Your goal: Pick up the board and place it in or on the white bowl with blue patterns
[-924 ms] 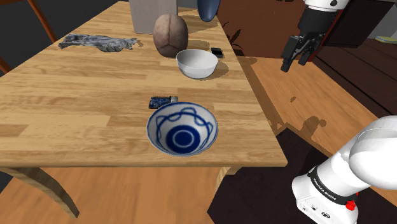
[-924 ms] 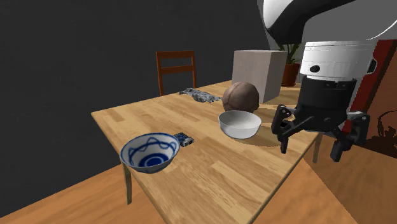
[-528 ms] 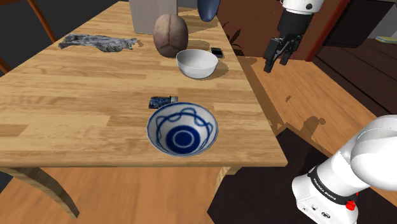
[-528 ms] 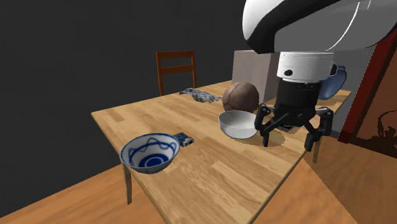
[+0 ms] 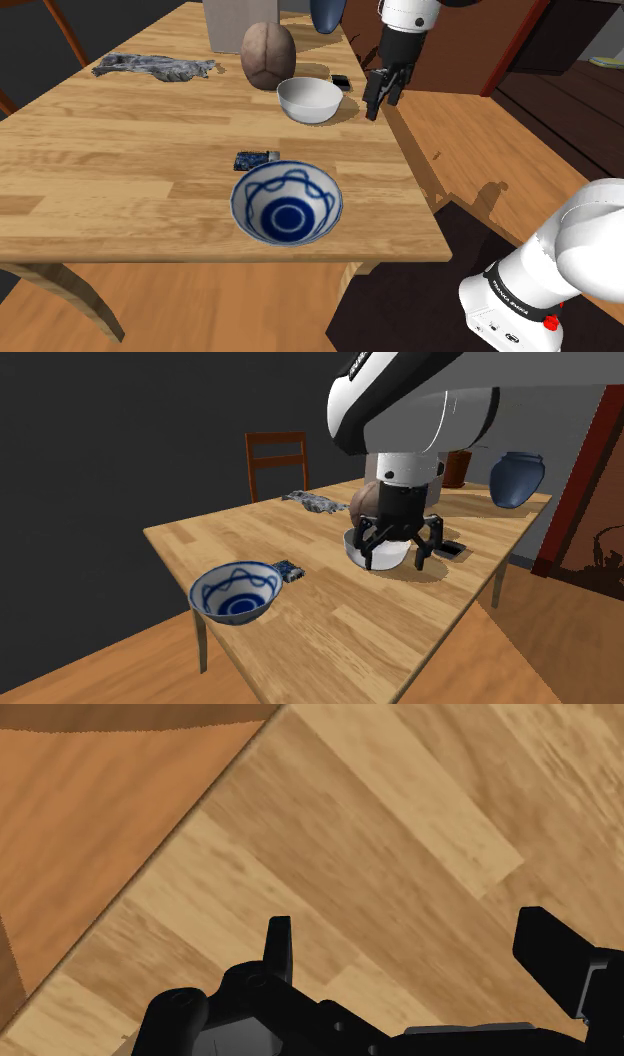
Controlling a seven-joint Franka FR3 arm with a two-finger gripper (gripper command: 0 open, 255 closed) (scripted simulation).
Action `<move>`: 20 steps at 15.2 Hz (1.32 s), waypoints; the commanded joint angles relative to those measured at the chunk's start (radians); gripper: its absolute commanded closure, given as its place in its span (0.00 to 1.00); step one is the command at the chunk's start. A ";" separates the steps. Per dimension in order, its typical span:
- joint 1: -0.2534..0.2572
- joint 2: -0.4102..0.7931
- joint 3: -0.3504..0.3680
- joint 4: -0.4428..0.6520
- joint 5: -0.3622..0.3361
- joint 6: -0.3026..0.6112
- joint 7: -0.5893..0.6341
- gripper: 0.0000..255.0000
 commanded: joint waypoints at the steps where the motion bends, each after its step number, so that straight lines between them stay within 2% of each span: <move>1: 0.017 0.065 0.019 0.038 0.002 0.030 -0.013 0.00; 10: 0.090 0.334 0.108 0.243 -0.023 0.107 -0.052 0.00; 20: 0.193 0.630 0.196 0.527 -0.109 0.122 -0.078 0.00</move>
